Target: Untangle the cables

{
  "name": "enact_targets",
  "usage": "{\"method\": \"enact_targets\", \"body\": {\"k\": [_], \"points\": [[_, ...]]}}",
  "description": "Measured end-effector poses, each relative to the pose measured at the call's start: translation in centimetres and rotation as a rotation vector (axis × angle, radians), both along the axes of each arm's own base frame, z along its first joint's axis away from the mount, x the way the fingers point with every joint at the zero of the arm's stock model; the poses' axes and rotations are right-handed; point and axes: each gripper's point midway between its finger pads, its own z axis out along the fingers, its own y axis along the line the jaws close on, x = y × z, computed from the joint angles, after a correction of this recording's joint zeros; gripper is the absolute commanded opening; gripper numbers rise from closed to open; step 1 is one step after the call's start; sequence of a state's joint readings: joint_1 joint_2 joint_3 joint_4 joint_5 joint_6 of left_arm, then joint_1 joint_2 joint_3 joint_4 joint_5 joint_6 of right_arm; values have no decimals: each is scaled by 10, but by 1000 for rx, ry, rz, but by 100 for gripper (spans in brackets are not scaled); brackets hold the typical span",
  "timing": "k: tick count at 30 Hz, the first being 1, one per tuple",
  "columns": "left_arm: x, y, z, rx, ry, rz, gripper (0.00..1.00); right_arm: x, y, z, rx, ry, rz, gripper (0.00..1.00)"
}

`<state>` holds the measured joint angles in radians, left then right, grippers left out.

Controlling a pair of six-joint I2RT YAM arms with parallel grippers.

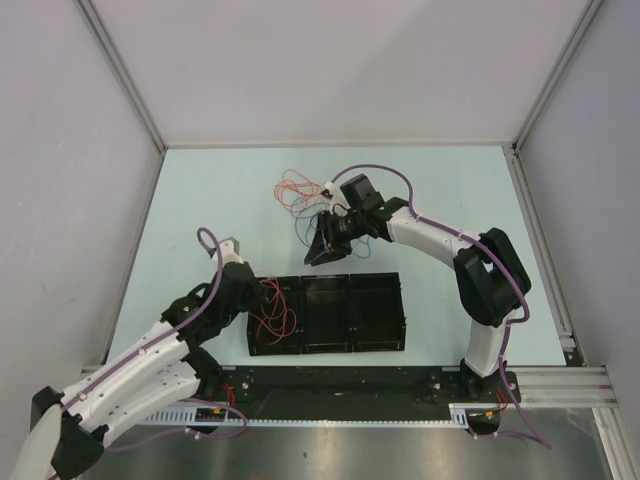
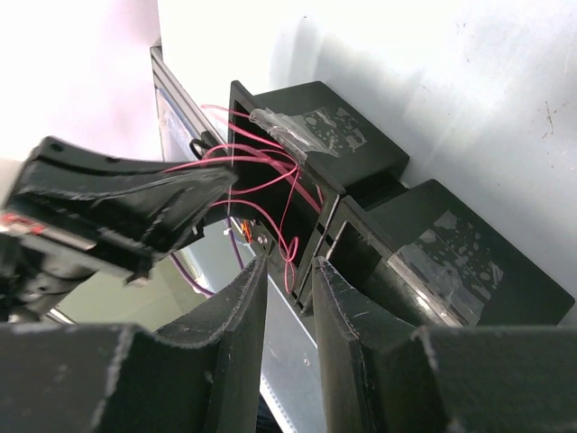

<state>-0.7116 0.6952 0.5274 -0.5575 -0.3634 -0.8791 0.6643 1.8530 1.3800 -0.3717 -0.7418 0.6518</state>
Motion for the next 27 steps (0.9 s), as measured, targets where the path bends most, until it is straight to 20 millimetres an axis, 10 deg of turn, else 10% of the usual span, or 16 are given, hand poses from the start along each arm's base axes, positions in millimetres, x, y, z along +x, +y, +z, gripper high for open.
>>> {"method": "enact_targets", "body": {"k": [16,27], "points": [[12,15,-26,226,9,-37,0,1,-2,-1,-2,-3,0,31],[32,30,23,297,-117,26,0,4,-4,-1,-2,-10,-1,30]]}}
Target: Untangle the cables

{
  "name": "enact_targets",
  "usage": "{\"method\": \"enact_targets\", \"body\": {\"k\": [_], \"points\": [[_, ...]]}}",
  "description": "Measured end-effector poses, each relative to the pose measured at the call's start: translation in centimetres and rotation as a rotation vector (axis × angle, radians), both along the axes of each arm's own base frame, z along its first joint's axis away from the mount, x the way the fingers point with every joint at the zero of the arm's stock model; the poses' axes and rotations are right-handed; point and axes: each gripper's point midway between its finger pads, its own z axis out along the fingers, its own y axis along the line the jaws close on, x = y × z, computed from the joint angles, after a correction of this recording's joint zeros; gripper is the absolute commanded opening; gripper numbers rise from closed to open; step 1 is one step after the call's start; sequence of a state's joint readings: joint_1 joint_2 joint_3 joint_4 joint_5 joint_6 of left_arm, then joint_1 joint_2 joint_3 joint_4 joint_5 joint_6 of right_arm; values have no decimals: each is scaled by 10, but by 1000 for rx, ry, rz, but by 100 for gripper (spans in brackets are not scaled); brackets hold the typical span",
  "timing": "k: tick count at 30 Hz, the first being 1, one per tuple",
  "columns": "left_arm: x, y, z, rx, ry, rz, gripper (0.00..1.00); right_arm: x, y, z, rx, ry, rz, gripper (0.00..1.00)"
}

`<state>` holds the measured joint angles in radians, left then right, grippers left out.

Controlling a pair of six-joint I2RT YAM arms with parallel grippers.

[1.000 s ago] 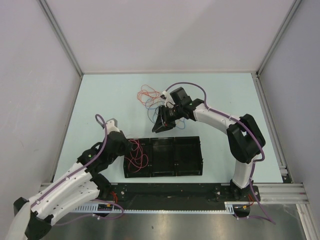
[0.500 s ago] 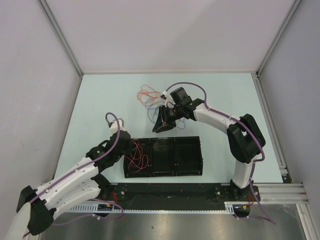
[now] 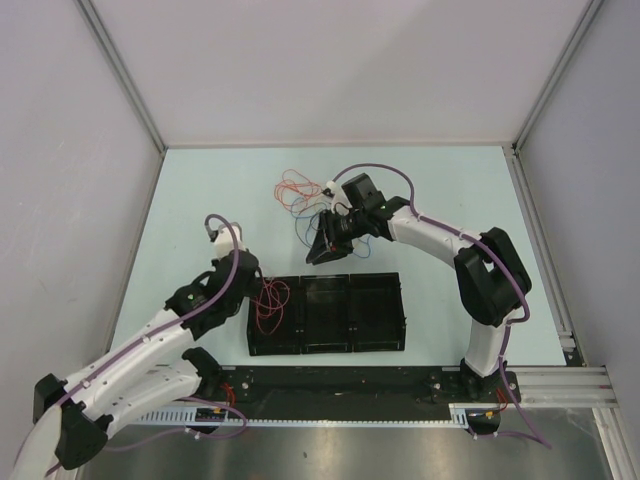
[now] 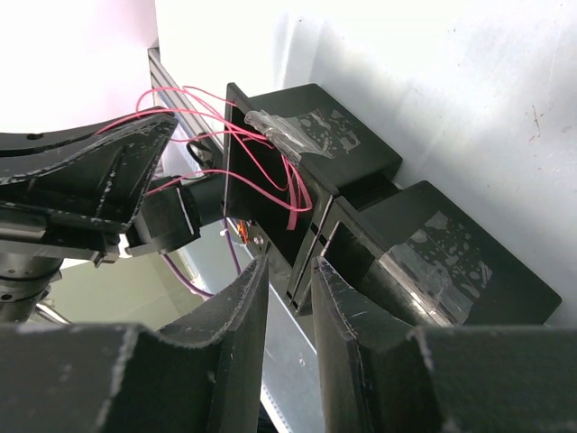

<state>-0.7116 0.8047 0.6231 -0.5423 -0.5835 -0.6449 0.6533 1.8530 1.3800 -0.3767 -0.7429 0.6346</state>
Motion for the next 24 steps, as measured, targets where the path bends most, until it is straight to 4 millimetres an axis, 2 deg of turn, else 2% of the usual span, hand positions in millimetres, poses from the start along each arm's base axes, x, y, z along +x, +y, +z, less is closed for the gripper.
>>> {"method": "enact_targets", "body": {"k": [9,17,18,21,22,24], "points": [[-6,-4,-13,-11,40,-27,0,0,0,0,0,0,-1,30],[-25,-23,-46,-82,121,-100,2,0,0,0,0,0,-1,30],[-27,-26,-48,-91,127,-108,5,0,0,0,0,0,-1,30],[-30,-33,-50,-117,135,-126,25,0,0,0,0,0,0,30],[-30,-35,-49,-124,135,-130,36,0,0,0,0,0,0,30],[-31,-35,-49,-123,135,-133,46,0,0,0,0,0,0,30]]}}
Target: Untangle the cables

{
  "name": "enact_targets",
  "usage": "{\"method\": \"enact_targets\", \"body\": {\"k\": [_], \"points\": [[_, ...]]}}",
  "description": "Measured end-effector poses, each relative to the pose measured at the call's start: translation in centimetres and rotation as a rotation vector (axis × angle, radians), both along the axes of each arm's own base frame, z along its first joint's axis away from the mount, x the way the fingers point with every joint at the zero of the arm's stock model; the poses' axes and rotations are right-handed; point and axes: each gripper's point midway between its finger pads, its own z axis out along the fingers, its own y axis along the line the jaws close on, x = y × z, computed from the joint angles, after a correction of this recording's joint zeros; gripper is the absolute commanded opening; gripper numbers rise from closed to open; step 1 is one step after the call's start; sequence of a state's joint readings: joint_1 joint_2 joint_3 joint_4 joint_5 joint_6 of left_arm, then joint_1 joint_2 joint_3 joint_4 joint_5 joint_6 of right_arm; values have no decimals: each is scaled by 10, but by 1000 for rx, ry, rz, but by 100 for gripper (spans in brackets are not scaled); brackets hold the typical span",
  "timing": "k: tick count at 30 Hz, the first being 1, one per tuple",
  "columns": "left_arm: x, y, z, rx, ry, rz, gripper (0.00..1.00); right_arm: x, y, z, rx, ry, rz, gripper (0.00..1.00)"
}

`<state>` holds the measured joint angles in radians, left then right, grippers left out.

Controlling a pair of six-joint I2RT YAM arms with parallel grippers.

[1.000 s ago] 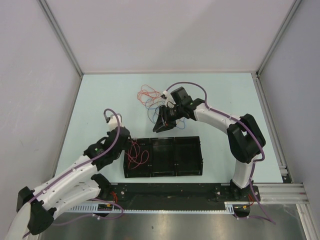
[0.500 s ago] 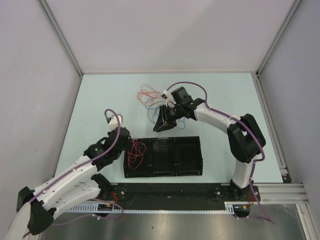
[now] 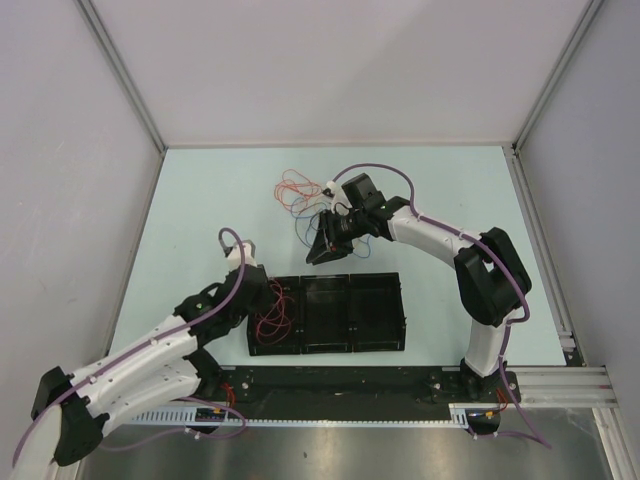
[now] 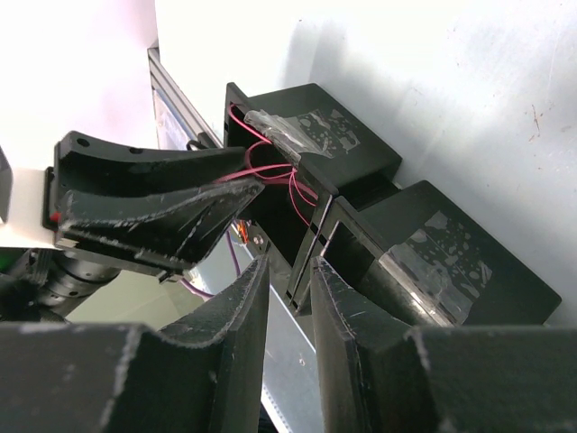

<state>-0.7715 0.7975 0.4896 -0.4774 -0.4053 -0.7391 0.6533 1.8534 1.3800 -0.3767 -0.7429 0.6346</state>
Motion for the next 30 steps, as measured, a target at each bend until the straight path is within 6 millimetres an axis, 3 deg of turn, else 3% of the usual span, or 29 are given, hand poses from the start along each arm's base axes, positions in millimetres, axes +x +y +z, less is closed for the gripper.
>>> {"method": "enact_targets", "body": {"k": [1,4,12,18,23,27,30], "points": [[0,0,1,1,3,3,55,0,0,0,0,0,0,30],[0,2,10,6,2,10,67,-1,0,0,0,1,2,30],[11,1,66,-19,-64,45,77,-2,2,0,-1,1,6,30],[17,9,95,14,-110,62,83,-2,0,-1,-6,3,3,30],[25,10,102,74,-125,55,91,7,-9,-2,-15,-1,-18,29],[34,3,95,130,-112,28,100,26,-28,-2,-35,-23,-74,29],[48,-7,91,146,-103,7,100,38,-44,2,-57,-51,-118,29]]}}
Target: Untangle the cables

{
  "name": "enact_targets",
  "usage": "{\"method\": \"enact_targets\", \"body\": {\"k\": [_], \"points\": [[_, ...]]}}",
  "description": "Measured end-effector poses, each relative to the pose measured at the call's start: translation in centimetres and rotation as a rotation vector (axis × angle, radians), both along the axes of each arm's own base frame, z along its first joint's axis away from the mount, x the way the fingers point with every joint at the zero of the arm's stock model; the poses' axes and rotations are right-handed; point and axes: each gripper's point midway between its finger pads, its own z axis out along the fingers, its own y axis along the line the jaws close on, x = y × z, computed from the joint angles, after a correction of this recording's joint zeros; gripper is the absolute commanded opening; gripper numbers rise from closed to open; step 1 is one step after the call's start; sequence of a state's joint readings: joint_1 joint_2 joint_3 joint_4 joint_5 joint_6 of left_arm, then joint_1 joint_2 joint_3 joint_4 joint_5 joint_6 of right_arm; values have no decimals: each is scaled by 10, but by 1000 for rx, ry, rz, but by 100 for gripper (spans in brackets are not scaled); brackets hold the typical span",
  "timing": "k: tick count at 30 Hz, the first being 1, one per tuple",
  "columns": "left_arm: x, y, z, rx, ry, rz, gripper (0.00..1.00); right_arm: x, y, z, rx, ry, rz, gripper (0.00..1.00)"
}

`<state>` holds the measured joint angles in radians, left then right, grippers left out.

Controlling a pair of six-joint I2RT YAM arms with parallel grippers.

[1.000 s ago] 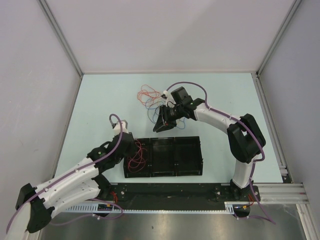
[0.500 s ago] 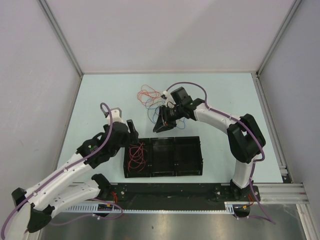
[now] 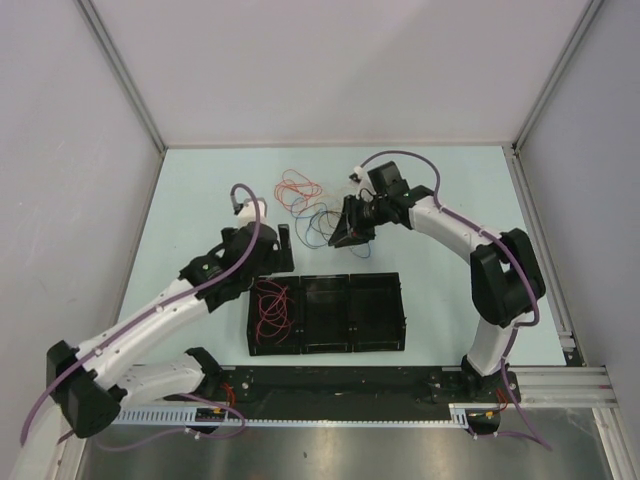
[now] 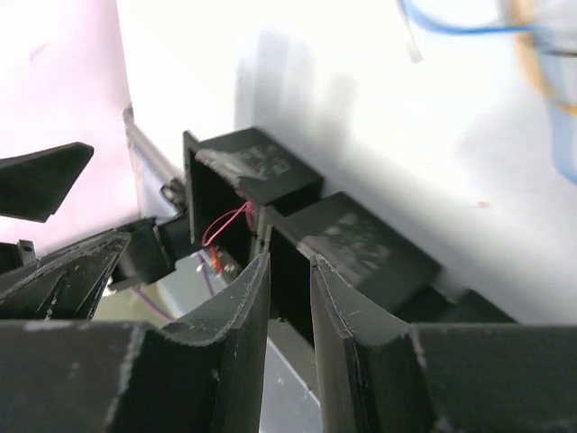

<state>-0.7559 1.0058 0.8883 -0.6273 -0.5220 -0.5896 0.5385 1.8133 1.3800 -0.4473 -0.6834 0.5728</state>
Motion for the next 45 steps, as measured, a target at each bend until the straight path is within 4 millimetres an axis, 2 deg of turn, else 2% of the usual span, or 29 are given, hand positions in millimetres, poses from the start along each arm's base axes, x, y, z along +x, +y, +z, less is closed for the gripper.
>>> {"method": "enact_targets", "body": {"k": [5,8,9,10,11,12,13,16,19,24,29,36,43,45], "points": [[31,-22,-4,-100,9,-45,100,15,-25,8,-46,-59,-63,31],[53,-29,0,-197,-20,-55,100,22,-42,8,-96,-97,-112,49],[60,-30,0,-224,-24,-58,100,23,-48,9,-115,-111,-126,63],[66,-32,-2,-241,-19,-64,100,25,-56,10,-143,-133,-147,70],[72,-33,-5,-250,-17,-66,98,26,-60,11,-158,-142,-165,74],[78,-36,-10,-249,6,-73,90,28,-65,13,-172,-159,-176,83],[83,-40,-16,-245,26,-84,87,30,-71,16,-184,-176,-192,88],[100,-58,-33,-227,89,-134,81,34,-86,24,-178,-196,-235,94],[108,-69,-52,-216,137,-167,74,41,-107,25,-147,-190,-299,94],[117,-78,-82,-181,205,-189,65,48,-142,12,-138,-140,-398,92],[129,-84,-106,-151,245,-197,58,47,-137,16,-97,-137,-381,90],[141,-87,-127,-114,273,-194,52,48,-130,21,-53,-137,-359,89],[152,-87,-145,-80,292,-179,46,49,-127,15,-37,-110,-346,88],[153,-87,-152,-70,302,-172,42,48,-127,13,-34,-102,-345,88]]}}
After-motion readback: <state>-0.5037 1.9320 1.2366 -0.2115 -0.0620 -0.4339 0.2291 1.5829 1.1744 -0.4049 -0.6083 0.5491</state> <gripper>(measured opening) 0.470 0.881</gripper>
